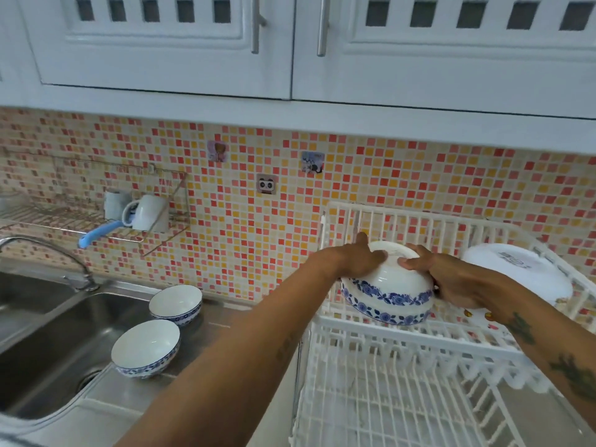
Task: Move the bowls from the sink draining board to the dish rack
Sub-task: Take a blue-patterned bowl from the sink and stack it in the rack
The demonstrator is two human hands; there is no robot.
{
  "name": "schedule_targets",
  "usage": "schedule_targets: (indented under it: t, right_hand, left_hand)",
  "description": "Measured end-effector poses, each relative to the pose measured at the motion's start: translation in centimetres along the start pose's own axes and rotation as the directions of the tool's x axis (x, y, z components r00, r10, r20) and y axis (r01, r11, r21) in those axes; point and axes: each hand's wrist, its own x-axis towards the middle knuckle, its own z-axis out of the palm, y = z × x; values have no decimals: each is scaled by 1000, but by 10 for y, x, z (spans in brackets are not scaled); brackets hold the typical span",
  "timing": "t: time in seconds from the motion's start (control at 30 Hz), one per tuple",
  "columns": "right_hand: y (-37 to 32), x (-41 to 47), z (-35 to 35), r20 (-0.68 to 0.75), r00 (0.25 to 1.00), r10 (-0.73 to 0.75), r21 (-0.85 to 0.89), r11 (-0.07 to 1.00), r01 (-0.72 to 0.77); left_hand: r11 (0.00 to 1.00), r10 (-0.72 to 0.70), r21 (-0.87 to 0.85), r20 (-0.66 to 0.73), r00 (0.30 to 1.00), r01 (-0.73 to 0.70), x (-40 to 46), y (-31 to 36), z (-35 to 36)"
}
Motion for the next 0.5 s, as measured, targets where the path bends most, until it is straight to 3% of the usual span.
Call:
schedule_targets:
  t: [0.1,0.2,0.27,0.4,0.5]
  right_hand:
    - [-6,-6,6,-16,999,-50,-88,995,48]
    - [-13,-13,5,-119,977,-179,-411,904,116]
    - [-23,-22,8,-158,939,-306,-506,841,189]
    - [-54,-36,28,-219,787,-577,-487,763,424]
    - [-88,-45,50,-173,755,-632,-372,752,545]
  left_hand:
    - [1000,15,27,-22,1000,-14,-4,2,-1]
    - [994,69,94,-122,990,-58,-16,5,-3]
    - [988,150,56,-177,973,-143,-33,8,-9]
    - [937,349,72,-207,914,-342,-74,-6,-36]
    - [900,400,-58,-288,870,-433,-105,-45,-61]
